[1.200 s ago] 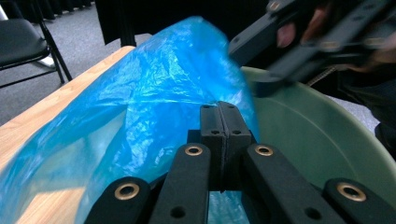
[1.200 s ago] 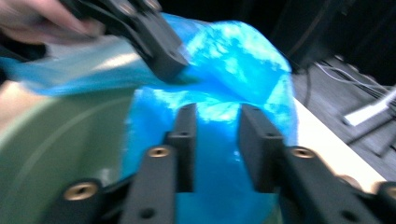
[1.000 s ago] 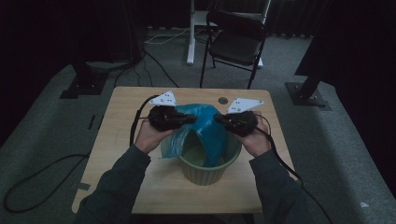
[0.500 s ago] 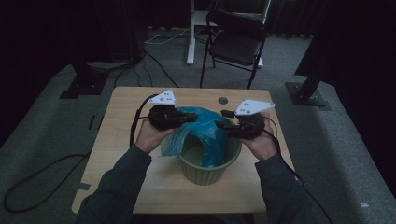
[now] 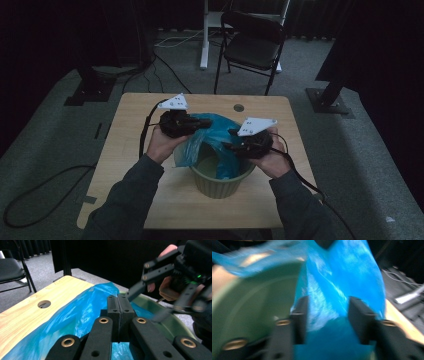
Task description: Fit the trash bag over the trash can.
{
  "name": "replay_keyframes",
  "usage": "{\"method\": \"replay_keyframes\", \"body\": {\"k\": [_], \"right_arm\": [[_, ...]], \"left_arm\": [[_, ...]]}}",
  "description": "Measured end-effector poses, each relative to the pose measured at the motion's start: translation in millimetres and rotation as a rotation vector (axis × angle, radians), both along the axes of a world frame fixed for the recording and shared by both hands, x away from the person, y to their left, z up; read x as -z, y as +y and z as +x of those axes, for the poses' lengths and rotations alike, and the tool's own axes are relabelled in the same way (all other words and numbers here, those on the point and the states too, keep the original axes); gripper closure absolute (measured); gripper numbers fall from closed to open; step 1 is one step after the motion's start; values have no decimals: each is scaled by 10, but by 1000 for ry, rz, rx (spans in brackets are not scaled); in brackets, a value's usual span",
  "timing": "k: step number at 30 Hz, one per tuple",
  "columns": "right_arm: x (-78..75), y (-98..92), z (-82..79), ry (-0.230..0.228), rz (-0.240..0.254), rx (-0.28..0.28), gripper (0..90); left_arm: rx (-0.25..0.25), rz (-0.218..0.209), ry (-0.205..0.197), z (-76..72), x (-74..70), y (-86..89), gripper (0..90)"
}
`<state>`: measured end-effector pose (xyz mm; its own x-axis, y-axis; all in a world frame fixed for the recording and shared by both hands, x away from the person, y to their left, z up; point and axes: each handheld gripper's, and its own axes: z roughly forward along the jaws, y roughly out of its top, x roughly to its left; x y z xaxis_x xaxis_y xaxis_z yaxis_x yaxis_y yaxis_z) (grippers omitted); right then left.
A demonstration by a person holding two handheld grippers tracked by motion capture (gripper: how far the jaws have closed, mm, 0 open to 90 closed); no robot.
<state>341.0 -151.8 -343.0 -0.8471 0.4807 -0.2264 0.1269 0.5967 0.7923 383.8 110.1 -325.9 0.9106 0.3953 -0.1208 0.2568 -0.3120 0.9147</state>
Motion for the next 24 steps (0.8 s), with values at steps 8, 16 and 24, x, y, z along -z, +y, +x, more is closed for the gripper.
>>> {"method": "replay_keyframes", "body": {"k": [8, 16, 24], "right_arm": [[-80, -174, 20, -3, 36, 37, 866], [-95, -450, 94, 26, 125, 90, 888], [-76, -518, 126, 44, 138, 99, 882]], "left_arm": [[-44, -63, 32, 50, -22, 201, 894], [-97, -64, 55, 102, 67, 370, 872], [-48, -42, 70, 90, 136, 328, 641]]}}
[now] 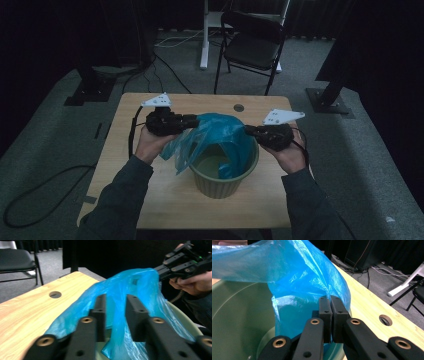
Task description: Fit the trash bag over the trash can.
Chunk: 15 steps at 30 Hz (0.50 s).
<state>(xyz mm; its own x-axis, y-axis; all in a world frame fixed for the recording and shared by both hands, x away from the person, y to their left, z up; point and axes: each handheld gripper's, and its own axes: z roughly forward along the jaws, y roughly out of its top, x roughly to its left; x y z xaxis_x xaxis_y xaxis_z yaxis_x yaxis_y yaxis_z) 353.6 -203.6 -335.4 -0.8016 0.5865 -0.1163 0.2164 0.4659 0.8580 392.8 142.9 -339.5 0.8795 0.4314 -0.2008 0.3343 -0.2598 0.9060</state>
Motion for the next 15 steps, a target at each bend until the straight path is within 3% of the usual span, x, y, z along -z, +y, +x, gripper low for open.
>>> {"method": "replay_keyframes", "body": {"k": [3, 5, 6, 8, 12, 15], "right_arm": [[-5, 18, 5, -1, 1, 1, 881], [-11, 29, 8, -1, 1, -3, 877], [-15, 37, 7, -2, -1, -5, 872], [-27, 55, 2, 0, -7, -15, 835], [-79, 87, -24, -14, 1, -33, 649], [-138, 108, -36, -29, 13, -48, 575]], "left_arm": [[38, 12, -6, -20, 1, -69, 577], [38, 41, -4, -30, 8, -133, 568], [25, 70, -4, -31, 15, -169, 585], [15, 106, 6, -23, 36, -225, 704], [8, 106, 9, -17, 45, -286, 848], [12, 118, 3, -24, 36, -310, 877]]}}
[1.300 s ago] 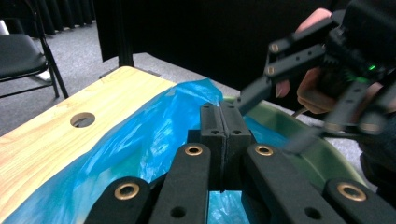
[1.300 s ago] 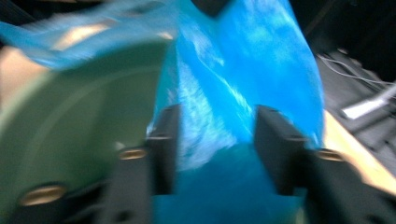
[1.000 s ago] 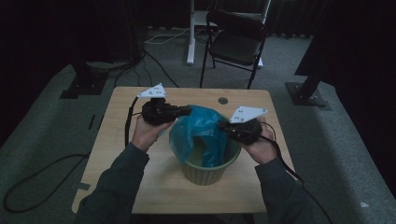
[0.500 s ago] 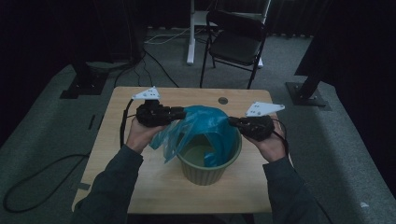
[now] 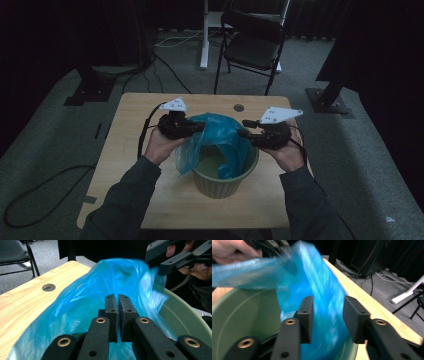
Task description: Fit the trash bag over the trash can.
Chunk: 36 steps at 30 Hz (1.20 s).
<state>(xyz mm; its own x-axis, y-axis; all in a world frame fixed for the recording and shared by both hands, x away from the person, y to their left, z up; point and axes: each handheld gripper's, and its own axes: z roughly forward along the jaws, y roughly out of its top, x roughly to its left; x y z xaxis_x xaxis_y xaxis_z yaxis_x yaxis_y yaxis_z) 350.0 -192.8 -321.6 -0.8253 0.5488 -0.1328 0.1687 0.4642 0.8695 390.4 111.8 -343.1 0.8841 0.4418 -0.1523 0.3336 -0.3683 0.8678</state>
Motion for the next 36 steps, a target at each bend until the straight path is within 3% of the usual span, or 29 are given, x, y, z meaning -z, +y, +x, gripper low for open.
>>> {"method": "replay_keyframes", "body": {"k": [5, 14, 16, 18, 20, 23, 36], "right_arm": [[-82, 78, -5, -11, 6, -27, 543], [-42, 351, 74, -1, -23, -59, 539], [-23, 394, 87, -6, -34, -54, 587], [0, 419, 105, -2, -52, -50, 708], [9, 411, 108, -5, -60, -39, 807], [10, 349, 114, 2, -48, -18, 882], [125, 51, 26, 25, -53, 31, 898]], "left_arm": [[6, 6, -9, -14, -9, -35, 887], [28, 4, -12, -52, -17, -85, 890], [31, 8, -15, -72, -15, -90, 890], [32, 12, -18, -85, -11, -81, 891], [29, 12, -17, -91, -8, -66, 892], [17, 0, -12, -92, 3, -7, 892], [-42, -35, 27, -195, 138, 365, 893]]}}
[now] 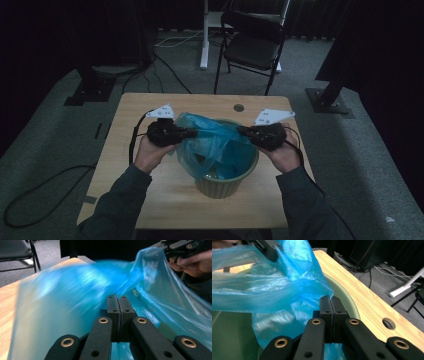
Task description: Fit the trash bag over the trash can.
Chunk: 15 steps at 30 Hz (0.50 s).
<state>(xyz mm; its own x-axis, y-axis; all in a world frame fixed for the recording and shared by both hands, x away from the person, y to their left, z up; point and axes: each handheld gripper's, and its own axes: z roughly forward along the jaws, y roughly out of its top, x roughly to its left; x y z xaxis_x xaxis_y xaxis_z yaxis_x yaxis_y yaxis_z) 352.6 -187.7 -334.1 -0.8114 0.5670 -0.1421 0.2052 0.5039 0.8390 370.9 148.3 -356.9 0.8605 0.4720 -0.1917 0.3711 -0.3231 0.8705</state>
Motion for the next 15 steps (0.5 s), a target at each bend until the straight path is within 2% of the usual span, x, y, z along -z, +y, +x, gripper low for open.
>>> {"method": "replay_keyframes", "body": {"k": [8, 11, 15], "right_arm": [[29, -212, -51, 4, 8, 44, 899], [40, -274, -59, 18, 34, 35, 899], [65, -252, -78, 17, 23, 28, 898]], "left_arm": [[-51, -4, 35, -48, 98, 257, 892], [-42, -6, 48, -80, 124, 317, 891], [-10, 17, 13, -146, 108, 287, 855]]}}
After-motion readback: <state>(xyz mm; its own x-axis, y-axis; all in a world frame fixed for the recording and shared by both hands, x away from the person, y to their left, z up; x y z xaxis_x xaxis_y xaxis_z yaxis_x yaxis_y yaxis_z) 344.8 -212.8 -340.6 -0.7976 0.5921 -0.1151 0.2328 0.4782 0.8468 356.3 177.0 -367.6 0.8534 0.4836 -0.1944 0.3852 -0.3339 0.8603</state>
